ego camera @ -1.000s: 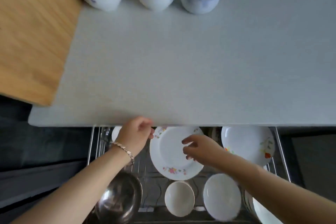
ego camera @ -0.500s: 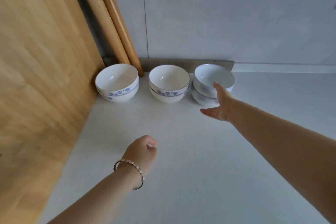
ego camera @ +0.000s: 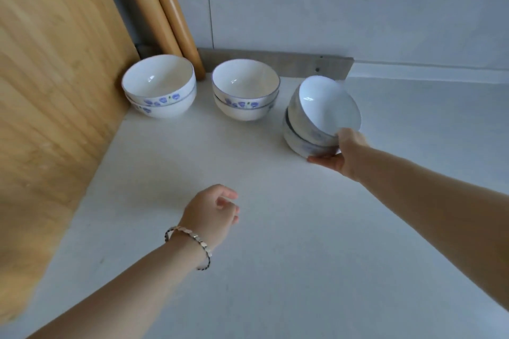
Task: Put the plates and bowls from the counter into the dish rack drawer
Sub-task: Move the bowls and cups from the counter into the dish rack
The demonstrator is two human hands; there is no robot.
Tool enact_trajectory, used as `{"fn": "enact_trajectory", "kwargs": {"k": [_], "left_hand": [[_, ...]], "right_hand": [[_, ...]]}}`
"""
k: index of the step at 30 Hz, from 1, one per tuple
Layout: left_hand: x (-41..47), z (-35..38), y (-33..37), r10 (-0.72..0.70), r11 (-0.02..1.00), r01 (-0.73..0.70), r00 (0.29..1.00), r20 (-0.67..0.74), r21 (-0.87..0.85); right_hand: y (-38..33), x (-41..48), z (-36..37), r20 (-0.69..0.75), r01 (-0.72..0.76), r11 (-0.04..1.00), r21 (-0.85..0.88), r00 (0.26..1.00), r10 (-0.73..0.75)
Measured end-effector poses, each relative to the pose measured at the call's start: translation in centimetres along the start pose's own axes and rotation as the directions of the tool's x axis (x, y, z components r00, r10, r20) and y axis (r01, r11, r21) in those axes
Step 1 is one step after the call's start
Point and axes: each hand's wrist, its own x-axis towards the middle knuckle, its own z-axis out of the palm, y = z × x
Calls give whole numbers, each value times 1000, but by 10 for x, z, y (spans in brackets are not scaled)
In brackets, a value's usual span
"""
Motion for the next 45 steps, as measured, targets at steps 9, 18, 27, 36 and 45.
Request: {"fn": "enact_trajectory", "kwargs": {"k": [9,18,27,36,45], "left_hand": [[-111,21,32,-211,869,328,923,322,-370],[-259,-4,-27,-227,841,422,843,488,-339],[-303,-23,-176,-550,698,549,822,147,-459],[-283,-58,-282,-705,685,693,708,37,-224],[-275,-52,-322,-609,781,612,790,-67,122]], "right_hand": [[72,-131,-109,283,-184,954,-238,926,249],[155,-258,-157,545,-18,843,-538,756,364],[288,-290,-89,513,79,722,-688,756,406],[398,-293,-15,360,-47,595,-802,757,545],[441,-290,5,235,-73,471,-879,793,562]]}}
